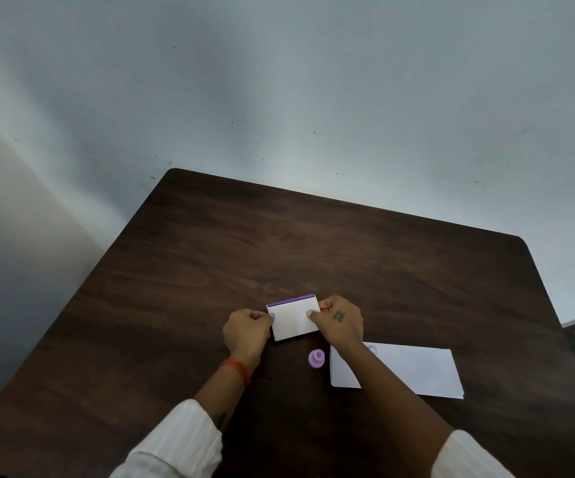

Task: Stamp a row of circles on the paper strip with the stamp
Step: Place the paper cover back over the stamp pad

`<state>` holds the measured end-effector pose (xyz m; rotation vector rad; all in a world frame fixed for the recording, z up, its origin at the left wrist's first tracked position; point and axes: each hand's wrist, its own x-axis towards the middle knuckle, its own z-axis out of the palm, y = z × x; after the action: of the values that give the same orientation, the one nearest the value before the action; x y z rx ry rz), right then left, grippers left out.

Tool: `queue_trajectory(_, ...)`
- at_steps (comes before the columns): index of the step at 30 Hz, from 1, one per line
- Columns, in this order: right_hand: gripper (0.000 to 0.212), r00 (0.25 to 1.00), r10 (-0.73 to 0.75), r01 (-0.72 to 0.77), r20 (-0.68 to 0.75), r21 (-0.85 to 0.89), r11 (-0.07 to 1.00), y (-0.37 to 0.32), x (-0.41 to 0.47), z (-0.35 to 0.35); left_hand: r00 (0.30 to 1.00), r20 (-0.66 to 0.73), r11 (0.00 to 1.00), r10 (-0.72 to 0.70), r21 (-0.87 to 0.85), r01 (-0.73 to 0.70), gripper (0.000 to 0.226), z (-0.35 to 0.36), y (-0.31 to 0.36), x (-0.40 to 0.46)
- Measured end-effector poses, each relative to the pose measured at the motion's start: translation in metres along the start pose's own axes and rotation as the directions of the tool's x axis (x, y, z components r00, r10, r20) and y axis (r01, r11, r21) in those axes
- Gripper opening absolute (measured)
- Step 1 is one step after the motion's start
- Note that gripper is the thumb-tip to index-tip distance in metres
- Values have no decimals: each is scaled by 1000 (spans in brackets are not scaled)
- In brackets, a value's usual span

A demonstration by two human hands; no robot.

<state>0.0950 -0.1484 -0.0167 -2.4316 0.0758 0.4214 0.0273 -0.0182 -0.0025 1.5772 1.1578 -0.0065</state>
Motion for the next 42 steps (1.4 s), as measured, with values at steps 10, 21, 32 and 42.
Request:
queue_trajectory(10, 27, 1000, 16, -17, 16, 17, 1000, -4, 2, -2, 1000, 3, 1000, 25, 5, -25, 10, 1, -3, 1)
queue_trajectory(21, 20, 999, -24, 24, -38, -22, 999, -1, -2, -3, 999, 4, 999, 36, -5, -36, 15, 3, -8, 2)
queue_trajectory(32, 25, 998, 23, -26, -66, -40, 999, -2, -3, -2, 999, 2, 999, 41, 1, -41, 15, 5, -8, 1)
queue_trajectory(42, 23, 999, 9, -9, -43, -5, 1000, 0, -2, -4, 998, 23, 998, 64, -13, -64, 16, 5, -12, 4)
